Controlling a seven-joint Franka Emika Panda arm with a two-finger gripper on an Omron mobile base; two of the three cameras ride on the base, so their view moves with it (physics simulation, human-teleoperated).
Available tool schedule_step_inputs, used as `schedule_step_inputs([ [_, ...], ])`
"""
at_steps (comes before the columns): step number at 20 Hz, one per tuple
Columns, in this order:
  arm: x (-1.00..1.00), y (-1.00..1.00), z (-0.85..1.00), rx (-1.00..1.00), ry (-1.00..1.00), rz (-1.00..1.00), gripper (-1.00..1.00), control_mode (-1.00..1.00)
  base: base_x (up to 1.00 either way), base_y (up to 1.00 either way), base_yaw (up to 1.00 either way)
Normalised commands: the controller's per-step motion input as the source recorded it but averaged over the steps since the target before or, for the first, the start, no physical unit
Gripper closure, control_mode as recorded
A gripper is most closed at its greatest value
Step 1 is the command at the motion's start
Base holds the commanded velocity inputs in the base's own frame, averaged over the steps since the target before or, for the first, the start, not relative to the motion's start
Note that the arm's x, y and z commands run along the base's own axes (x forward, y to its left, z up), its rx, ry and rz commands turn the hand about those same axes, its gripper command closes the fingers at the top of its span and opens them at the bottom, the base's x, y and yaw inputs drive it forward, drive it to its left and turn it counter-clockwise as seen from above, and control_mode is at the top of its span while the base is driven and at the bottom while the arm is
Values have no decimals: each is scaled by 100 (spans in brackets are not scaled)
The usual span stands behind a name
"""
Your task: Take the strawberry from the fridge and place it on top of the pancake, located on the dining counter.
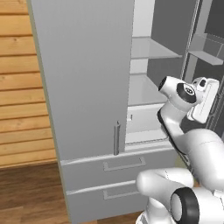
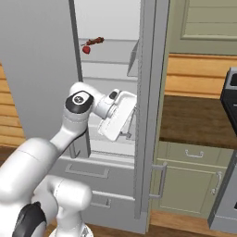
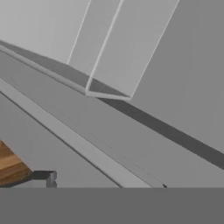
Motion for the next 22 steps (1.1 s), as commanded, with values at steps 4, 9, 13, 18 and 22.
schedule_step_inputs([
  [4,0,40,1,4,-14,0,-100,-100,0,0,0],
  [9,14,93,3,1,-27,0,-100,-100,0,0,0],
  [13,68,100,0,17,-41,-11,-100,-100,0,0,0],
  [18,59,95,-9,41,-40,-18,-100,-100,0,0,0],
  [22,9,50,-52,80,-33,-24,-100,-100,0,0,0],
])
